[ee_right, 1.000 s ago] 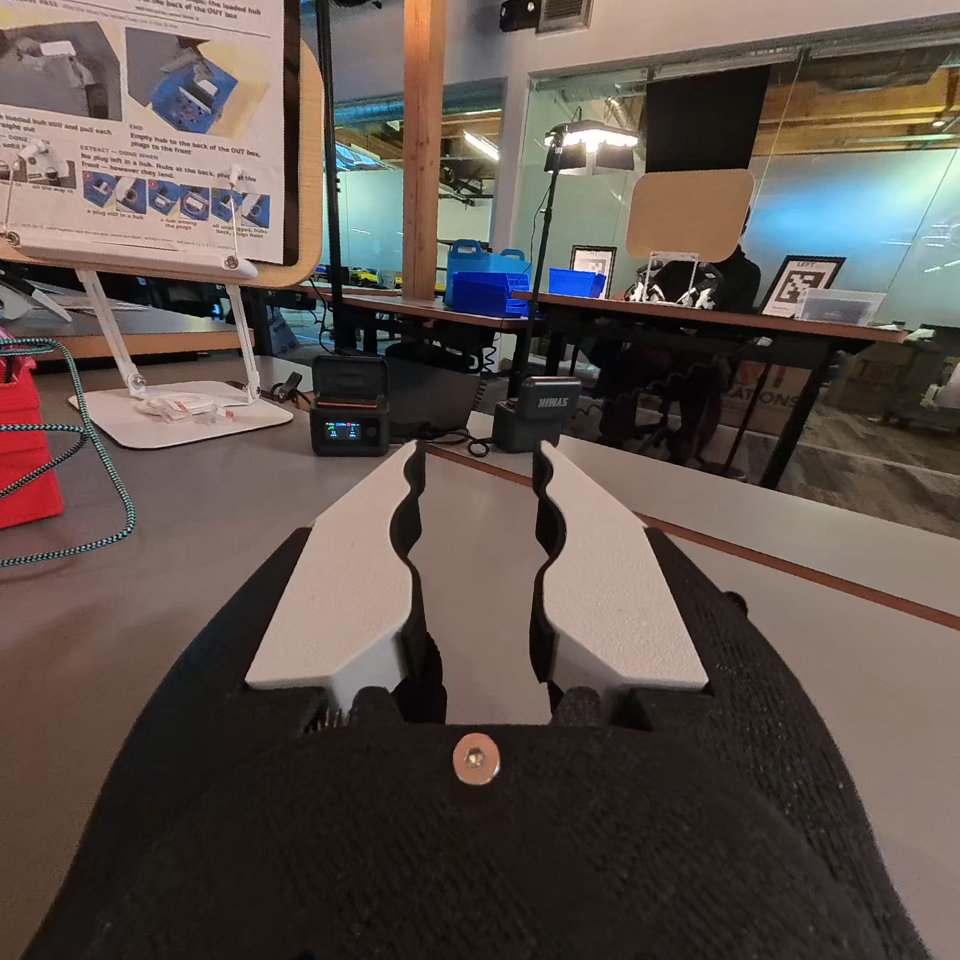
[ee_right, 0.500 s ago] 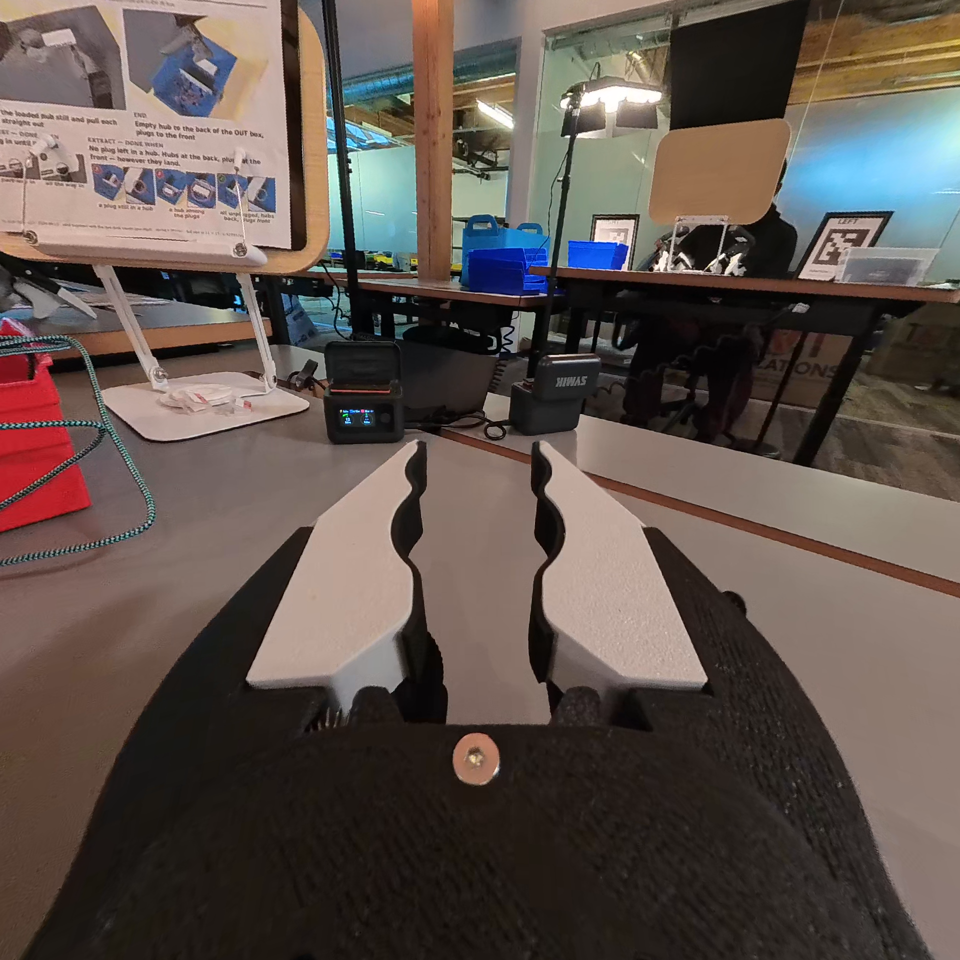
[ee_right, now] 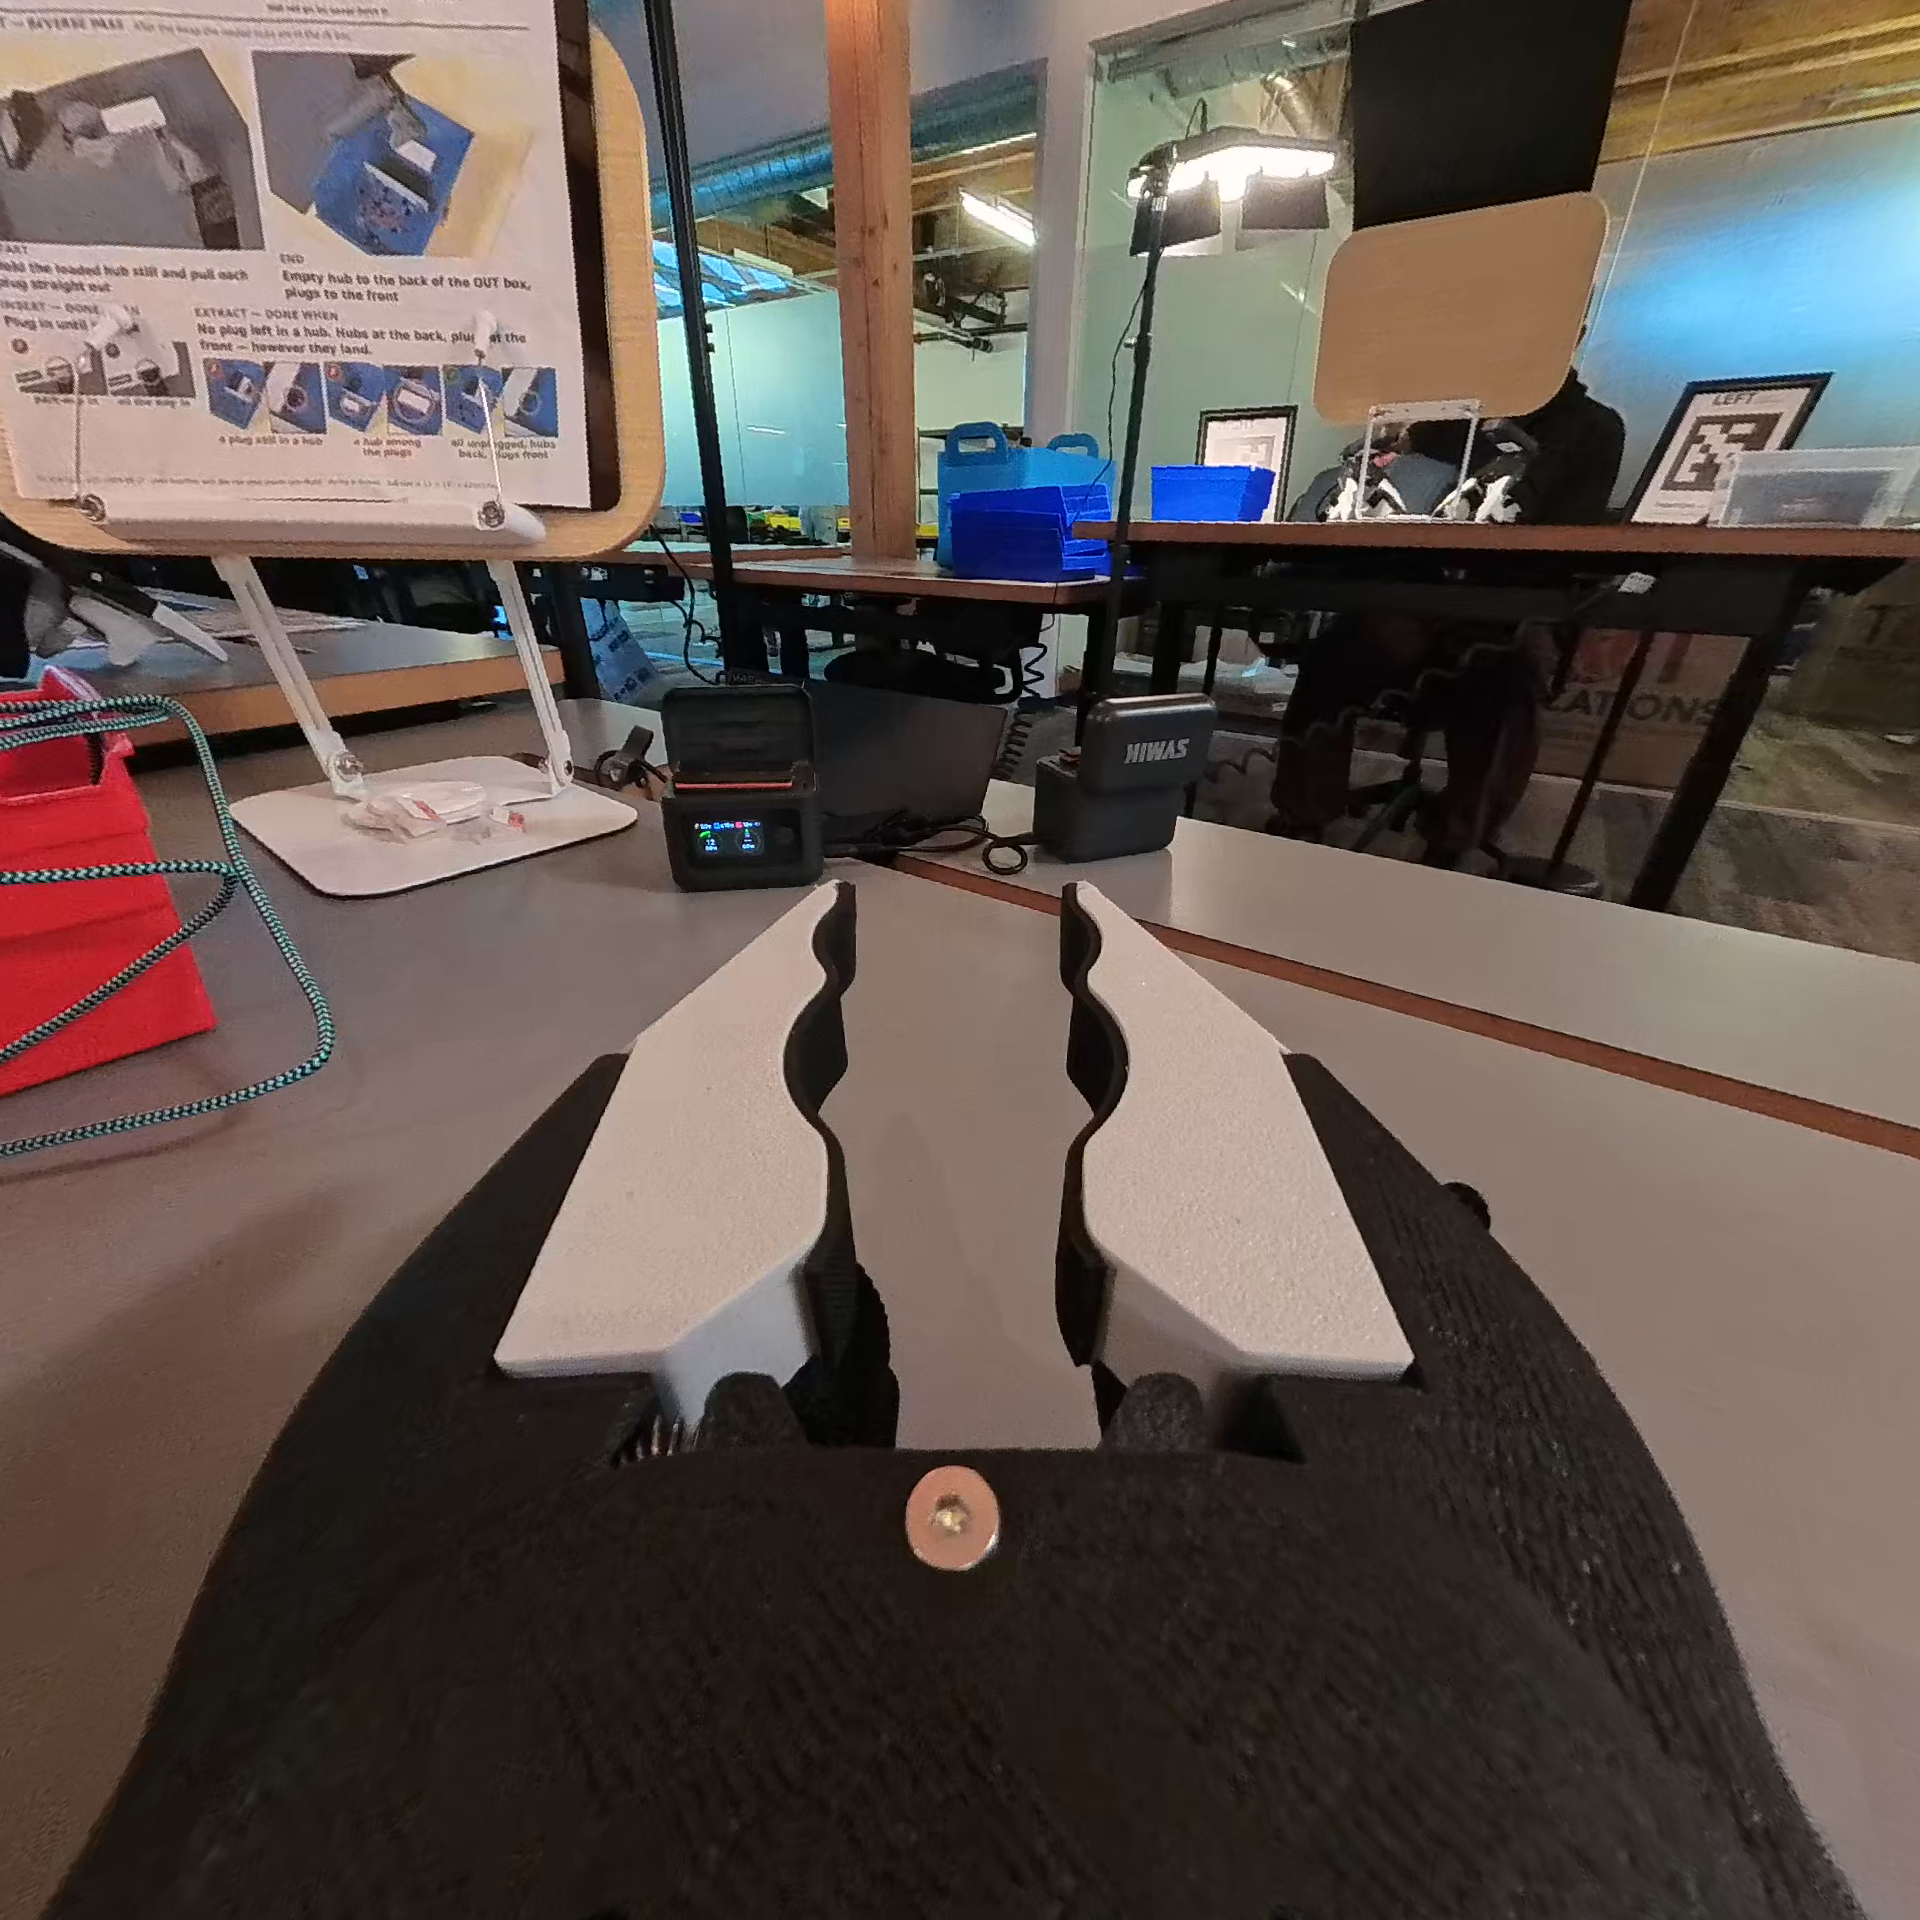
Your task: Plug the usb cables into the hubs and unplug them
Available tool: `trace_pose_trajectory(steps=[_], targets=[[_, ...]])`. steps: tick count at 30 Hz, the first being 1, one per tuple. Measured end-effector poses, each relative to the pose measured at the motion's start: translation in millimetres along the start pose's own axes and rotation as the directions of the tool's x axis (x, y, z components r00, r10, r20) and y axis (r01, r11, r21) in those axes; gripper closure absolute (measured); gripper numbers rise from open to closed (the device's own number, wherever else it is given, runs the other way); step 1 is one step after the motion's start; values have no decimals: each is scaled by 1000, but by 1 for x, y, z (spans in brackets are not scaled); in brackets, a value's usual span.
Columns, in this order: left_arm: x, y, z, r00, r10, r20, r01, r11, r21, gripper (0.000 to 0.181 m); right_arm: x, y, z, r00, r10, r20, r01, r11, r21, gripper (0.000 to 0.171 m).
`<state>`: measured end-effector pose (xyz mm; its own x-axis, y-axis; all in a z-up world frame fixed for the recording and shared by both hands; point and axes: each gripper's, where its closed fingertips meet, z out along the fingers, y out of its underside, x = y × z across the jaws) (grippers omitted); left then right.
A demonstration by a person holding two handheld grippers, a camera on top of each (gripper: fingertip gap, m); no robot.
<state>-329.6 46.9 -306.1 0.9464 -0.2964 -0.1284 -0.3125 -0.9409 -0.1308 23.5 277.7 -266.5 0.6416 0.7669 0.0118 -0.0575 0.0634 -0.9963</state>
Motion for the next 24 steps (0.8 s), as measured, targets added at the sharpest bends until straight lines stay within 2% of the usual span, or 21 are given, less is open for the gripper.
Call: trace_pose_trajectory(steps=[1,3,4,6,8,11,14,19,22,24], targets=[[0,2,3,996,86,20,-85,996,-23,146,0,0,0,1000,4,1,-4,1000,0,133],[4,4,10,982,190,19,-189,981,-47,148,0,0,0,1000,14,7,-14,1000,0,133],[2,3,13,980,196,30,-194,980,-50,149,0,0,1,1000,19,9,-19,1000,-1,133],[4,-3,19,985,171,5,-171,985,-14,150,0,1,1,999,29,13,-29,1000,-1,133],[5,-2,26,992,122,-30,-123,992,-21,143,0,1,1,999,37,13,-37,999,-1,133],[-11,6,38,995,83,50,-78,993,-87,140,1,0,1,999,43,13,-43,999,0,133],[-16,7,40,996,41,81,-34,996,-85,136,1,1,1,999,46,15,-46,999,0,133],[-1,11,43,995,-97,-28,94,992,-80,160,1,1,2,998,53,17,-53,999,0,133],[-3,8,42,998,-69,-15,68,997,-43,172,1,1,2,998,58,17,-58,998,0,133],[-6,1,36,995,-96,6,96,995,17,172,2,0,1,998,62,17,-62,998,3,133]])
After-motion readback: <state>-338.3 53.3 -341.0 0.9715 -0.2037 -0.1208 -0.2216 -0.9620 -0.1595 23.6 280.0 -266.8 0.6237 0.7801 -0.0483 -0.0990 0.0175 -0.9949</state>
